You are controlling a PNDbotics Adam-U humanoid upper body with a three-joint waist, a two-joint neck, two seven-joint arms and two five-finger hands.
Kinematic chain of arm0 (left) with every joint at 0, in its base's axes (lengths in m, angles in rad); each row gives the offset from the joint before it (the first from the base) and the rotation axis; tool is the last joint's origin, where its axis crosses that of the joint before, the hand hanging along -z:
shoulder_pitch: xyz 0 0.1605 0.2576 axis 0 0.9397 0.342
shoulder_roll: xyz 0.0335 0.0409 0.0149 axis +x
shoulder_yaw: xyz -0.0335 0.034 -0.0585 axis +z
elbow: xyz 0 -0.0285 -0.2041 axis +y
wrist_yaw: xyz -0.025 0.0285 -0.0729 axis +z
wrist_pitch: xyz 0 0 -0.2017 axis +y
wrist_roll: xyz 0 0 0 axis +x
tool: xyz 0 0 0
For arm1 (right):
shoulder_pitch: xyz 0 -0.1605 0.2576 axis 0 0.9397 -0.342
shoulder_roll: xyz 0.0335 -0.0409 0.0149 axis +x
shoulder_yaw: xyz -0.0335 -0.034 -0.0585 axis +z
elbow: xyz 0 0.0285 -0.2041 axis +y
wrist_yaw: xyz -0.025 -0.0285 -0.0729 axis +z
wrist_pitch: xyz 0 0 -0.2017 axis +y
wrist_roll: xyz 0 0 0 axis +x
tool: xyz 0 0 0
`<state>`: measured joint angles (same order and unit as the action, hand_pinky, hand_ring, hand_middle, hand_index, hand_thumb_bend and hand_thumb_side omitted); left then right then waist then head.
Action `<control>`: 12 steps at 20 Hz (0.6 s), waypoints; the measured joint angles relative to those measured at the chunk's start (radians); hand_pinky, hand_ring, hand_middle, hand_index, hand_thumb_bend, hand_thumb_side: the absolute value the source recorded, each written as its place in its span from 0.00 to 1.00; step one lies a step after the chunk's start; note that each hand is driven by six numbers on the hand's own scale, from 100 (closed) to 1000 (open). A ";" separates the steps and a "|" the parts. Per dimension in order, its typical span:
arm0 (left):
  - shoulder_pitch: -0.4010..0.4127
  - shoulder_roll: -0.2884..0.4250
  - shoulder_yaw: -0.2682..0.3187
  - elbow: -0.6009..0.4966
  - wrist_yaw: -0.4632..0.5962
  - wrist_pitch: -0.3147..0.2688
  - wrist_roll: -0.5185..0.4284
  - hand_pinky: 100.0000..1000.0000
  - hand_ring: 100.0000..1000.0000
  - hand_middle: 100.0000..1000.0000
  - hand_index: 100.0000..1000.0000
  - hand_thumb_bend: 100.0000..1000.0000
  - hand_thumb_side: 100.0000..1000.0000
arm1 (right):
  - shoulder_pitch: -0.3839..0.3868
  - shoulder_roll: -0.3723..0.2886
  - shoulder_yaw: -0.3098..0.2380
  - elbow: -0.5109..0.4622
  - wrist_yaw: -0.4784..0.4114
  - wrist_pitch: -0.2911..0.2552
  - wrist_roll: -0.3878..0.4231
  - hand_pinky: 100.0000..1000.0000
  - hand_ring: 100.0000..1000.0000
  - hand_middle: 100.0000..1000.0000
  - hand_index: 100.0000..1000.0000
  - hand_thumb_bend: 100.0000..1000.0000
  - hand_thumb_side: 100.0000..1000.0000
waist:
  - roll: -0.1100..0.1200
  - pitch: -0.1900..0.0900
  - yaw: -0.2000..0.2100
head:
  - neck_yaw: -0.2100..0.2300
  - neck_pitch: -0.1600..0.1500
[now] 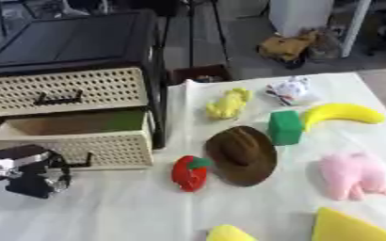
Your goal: Pick up objects from table and place into drawer.
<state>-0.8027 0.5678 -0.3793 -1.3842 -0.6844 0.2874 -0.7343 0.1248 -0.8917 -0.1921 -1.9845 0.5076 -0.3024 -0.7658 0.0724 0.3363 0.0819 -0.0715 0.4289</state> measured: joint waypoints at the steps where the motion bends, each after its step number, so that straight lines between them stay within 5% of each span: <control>1: 0.006 0.000 0.000 -0.006 -0.004 0.002 0.002 0.27 0.07 0.09 0.70 0.00 0.44 | 0.003 0.000 -0.001 0.000 0.000 0.000 -0.002 0.77 0.93 0.83 0.88 0.00 1.00 | 0.000 -0.002 0.001 | 0.000 0.000; 12: 0.068 0.002 -0.005 -0.099 -0.080 0.010 0.070 0.25 0.06 0.09 0.65 0.00 0.40 | 0.018 0.007 -0.006 0.000 0.001 0.001 -0.006 0.78 0.93 0.83 0.88 0.00 1.00 | 0.000 -0.010 0.015 | 0.000 0.000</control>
<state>-0.7342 0.5698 -0.3840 -1.4832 -0.7641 0.2975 -0.6638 0.1425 -0.8844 -0.1976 -1.9845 0.5088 -0.3016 -0.7720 0.0728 0.3265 0.0971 -0.0720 0.4290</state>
